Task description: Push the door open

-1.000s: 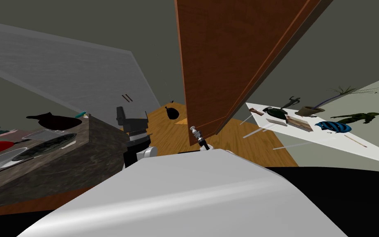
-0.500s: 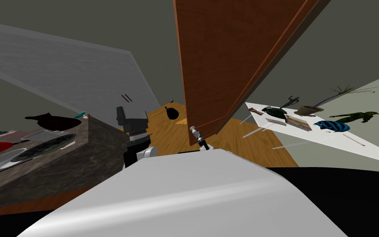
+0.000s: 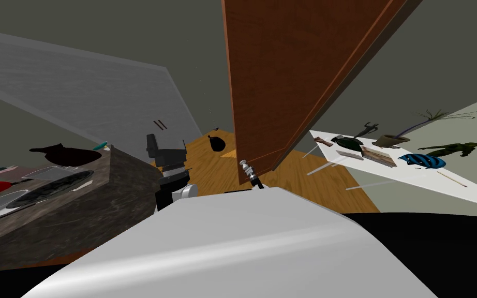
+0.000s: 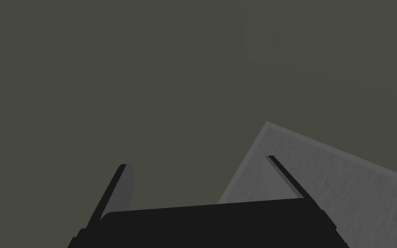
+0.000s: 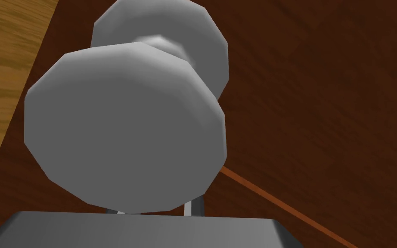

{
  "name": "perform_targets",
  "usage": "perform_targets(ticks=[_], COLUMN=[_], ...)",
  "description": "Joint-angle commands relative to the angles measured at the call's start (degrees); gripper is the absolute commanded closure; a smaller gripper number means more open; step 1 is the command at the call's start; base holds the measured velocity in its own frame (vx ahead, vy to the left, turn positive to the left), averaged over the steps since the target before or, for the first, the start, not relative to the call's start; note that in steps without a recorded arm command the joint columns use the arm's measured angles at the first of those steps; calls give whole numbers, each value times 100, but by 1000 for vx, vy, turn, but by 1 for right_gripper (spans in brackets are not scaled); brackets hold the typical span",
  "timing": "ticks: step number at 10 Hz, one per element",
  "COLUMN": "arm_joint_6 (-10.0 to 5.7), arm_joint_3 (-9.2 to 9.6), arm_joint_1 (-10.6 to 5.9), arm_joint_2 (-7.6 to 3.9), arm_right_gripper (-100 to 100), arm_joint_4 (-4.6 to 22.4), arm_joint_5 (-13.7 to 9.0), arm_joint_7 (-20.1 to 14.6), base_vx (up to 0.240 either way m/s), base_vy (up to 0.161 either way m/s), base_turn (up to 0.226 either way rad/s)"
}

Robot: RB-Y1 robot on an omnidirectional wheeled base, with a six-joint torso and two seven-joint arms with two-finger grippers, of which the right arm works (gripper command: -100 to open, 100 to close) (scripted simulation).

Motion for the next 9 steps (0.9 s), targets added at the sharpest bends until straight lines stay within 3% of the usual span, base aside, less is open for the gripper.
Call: perform_targets(ticks=[1, 5, 7, 9], arm_joint_6=[-272, -282, -313, -313], arm_joint_3=[-18, -13, 1, 1], arm_joint_1=[-283, -266, -211, -211], arm_joint_2=[87, 104, 178, 178], arm_right_gripper=[100, 100, 100, 100], arm_joint_4=[280, 256, 178, 178], arm_joint_5=[-56, -129, -365, -365], arm_joint_7=[-159, -255, -568, -568], base_vx=[60, 28, 74, 63], base_vy=[18, 11, 25, 13], base_turn=[5, 5, -14, 6])
